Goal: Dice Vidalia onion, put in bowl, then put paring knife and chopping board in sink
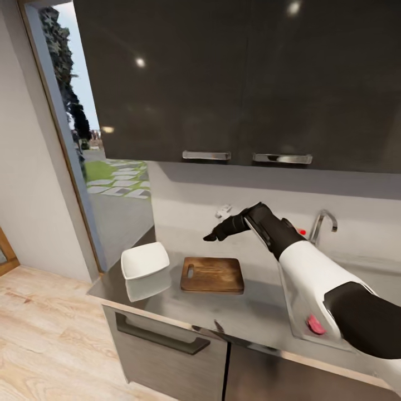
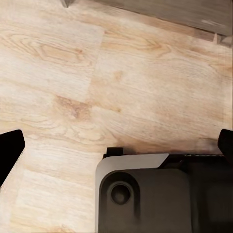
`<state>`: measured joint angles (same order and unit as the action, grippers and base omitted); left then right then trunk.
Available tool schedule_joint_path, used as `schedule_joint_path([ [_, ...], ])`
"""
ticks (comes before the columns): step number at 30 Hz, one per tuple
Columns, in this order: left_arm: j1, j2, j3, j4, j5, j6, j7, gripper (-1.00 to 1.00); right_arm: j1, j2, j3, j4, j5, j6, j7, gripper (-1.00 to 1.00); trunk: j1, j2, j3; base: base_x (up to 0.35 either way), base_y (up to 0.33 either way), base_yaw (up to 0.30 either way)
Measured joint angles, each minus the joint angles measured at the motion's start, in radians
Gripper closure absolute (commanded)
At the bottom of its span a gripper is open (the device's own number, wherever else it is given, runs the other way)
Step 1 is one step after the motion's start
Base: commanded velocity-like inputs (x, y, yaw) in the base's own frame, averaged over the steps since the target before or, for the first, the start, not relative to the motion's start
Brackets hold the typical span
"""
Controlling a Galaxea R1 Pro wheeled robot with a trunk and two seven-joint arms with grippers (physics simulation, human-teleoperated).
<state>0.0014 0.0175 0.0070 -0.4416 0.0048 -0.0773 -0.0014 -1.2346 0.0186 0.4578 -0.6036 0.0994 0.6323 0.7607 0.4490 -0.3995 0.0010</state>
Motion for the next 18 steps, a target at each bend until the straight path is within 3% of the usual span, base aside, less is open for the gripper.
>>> schedule_joint_path([
  [5,0.0,0.0,0.0,0.0,0.0,0.0,0.0,-1.0,0.0,-0.013,0.017,0.039,0.002,-0.065,0.047,-1.0,0.0,0.0,0.0,0.343,0.0,0.0],
  [7,0.0,0.001,-0.001,0.0,0.0,0.0,0.0,-1.0,0.0,-0.022,0.02,0.053,0.005,-0.115,0.1,-1.0,0.0,0.0,0.0,0.193,0.0,0.0],
  [10,0.0,0.001,-0.001,0.0,-0.001,0.0,0.0,-1.0,0.0,-0.029,0.04,0.057,0.009,-0.154,0.163,-1.0,0.0,0.0,0.0,0.086,0.0,0.0],
  [18,0.0,0.001,-0.001,0.0,-0.001,0.0,0.0,-1.0,0.0,-0.038,0.105,0.072,0.024,-0.223,0.227,-1.0,0.001,0.0,0.0,0.017,0.0,0.0],
])
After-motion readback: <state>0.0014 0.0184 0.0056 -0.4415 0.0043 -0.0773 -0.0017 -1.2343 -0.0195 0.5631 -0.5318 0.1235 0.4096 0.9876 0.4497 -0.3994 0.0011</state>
